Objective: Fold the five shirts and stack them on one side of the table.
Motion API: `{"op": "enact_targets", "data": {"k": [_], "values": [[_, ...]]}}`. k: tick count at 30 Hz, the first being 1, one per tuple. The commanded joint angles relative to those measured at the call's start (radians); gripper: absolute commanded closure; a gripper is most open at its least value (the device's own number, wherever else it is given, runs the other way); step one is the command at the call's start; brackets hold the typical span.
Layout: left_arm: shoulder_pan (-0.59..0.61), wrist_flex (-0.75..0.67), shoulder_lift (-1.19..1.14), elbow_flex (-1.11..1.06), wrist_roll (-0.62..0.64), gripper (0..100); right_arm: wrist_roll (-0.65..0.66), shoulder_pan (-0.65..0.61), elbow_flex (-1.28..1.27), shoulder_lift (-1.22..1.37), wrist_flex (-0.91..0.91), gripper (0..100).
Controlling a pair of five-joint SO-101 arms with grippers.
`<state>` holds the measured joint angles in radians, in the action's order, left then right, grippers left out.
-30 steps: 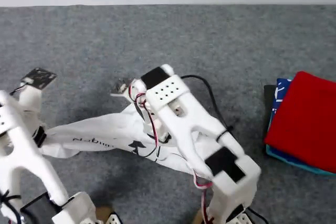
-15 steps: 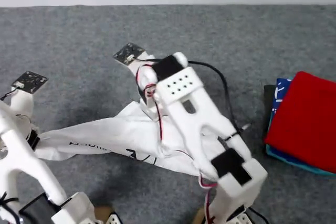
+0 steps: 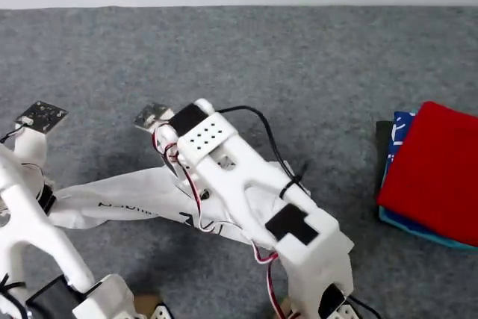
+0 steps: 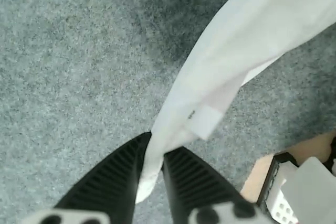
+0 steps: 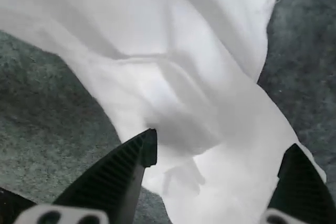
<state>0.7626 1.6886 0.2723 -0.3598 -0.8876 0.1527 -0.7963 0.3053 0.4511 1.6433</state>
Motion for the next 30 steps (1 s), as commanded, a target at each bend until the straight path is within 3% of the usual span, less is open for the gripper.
{"op": "enact_targets", "data": {"k": [1, 5, 11, 18, 25, 30], "values": [[0.005, -0.015, 0.029, 0.002, -0.012, 99, -0.003, -0.001, 0.051, 0.042, -0.021, 63.4], [0.005, -0.015, 0.029, 0.002, -0.012, 99, 0.064, 0.012, 0.060, 0.073, -0.002, 67.5], [0.003, -0.015, 0.032, 0.002, -0.012, 99, 0.198, 0.021, 0.227, 0.058, 0.113, 99.8], [0.003, -0.008, 0.037, 0.025, -0.011, 99, 0.279, 0.097, 0.405, -0.024, 0.151, 98.9], [0.003, 0.021, 0.037, 0.090, -0.011, 99, 0.296, 0.101, 0.348, -0.116, 0.154, 98.6], [0.003, 0.020, 0.032, 0.084, -0.011, 99, 0.158, 0.056, 0.229, -0.125, 0.154, 84.2]]}}
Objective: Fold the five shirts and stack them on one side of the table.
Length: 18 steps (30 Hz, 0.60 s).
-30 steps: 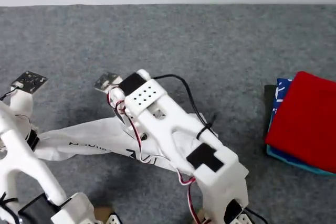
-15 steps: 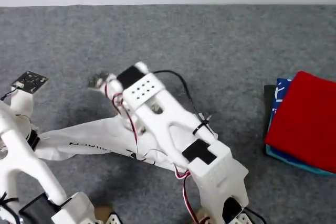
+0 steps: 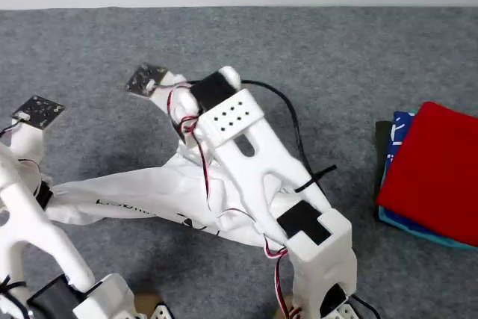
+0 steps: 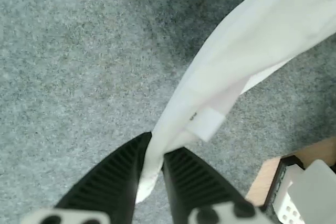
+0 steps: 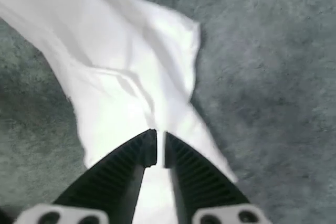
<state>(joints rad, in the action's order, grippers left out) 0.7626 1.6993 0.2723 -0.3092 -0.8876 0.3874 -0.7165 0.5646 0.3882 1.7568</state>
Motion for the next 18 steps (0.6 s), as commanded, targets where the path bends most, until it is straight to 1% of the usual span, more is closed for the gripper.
{"op": "enact_targets", "data": {"k": [1, 3, 10, 18], "values": [[0.003, 0.009, 0.031, 0.033, -0.011, 99, -0.109, -0.031, -0.052, -0.059, 0.041, 80.8], [0.003, 0.009, 0.029, 0.033, -0.011, 99, -0.150, -0.058, -0.087, -0.050, 0.039, 77.5], [0.003, 0.005, 0.029, 0.031, -0.011, 99, -0.163, -0.142, -0.121, 0.085, 0.038, 80.0], [0.003, 0.005, 0.029, 0.031, -0.011, 99, -0.161, -0.136, -0.121, 0.193, 0.036, 80.1]]}}
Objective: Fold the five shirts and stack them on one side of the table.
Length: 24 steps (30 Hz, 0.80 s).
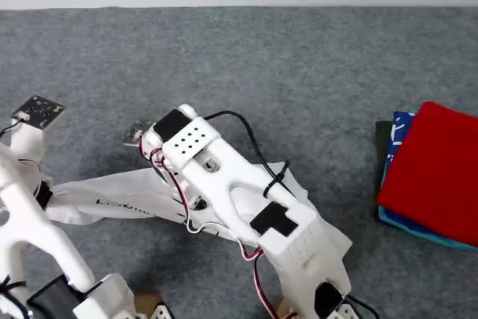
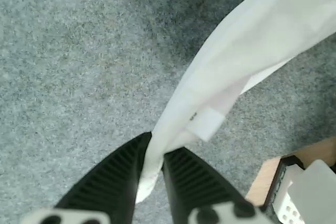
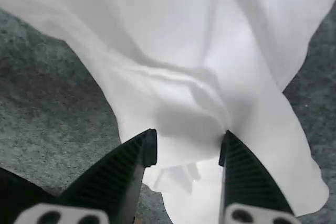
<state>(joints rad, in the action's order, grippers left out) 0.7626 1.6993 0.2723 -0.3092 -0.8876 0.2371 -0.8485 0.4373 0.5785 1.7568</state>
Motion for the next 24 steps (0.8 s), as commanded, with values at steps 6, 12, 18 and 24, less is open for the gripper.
{"op": "enact_targets", "data": {"k": [6, 12, 18, 24], "values": [[0.003, 0.008, 0.029, 0.031, -0.011, 99, -0.003, -0.007, 0.006, 0.056, 0.036, 82.0], [0.003, 0.003, 0.029, -0.008, -0.011, 99, -0.003, 0.002, 0.017, 0.061, 0.038, 97.6], [0.003, 0.003, 0.035, -0.016, -0.011, 99, 0.055, 0.044, 0.021, -0.039, 0.038, 98.9], [0.005, 0.008, 0.037, 0.045, -0.006, 99, 0.120, 0.114, 0.023, -0.297, 0.038, 98.9]]}}
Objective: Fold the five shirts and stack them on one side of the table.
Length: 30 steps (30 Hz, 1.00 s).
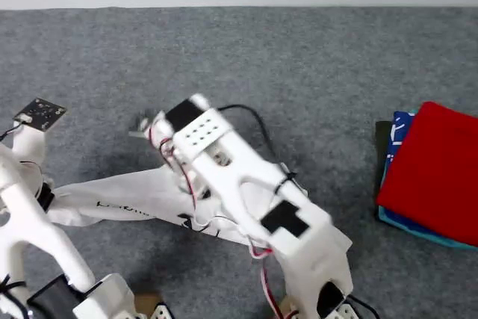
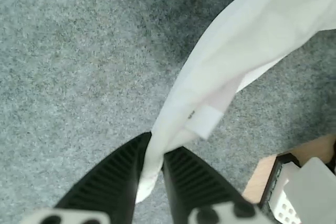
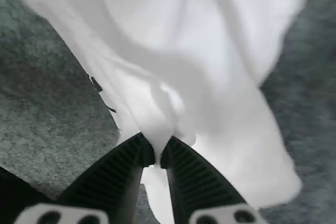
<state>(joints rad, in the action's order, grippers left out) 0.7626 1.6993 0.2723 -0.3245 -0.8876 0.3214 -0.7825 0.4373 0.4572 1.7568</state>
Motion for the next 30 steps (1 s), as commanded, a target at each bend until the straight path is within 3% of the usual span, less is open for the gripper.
{"op": "enact_targets", "data": {"k": [1, 6, 15, 23, 30], "values": [[0.005, 0.008, 0.037, 0.085, -0.003, 99, 0.051, 0.071, 0.023, -0.220, 0.038, 98.9], [-0.005, 0.002, 0.035, 0.239, 0.103, 99, 0.146, 0.226, 0.077, -0.430, -0.002, 98.9], [-0.170, 0.003, 0.038, 0.590, 0.336, 99, 0.226, 0.377, 0.361, -0.565, -0.030, 98.9], [-0.379, 0.003, 0.038, 0.908, 0.379, 99, 0.328, 0.516, 0.624, -0.565, -0.074, 98.9], [-0.443, 0.057, 0.038, 0.875, 0.377, 99, 0.292, 0.506, 0.574, -0.545, 0.036, 98.9]]}}
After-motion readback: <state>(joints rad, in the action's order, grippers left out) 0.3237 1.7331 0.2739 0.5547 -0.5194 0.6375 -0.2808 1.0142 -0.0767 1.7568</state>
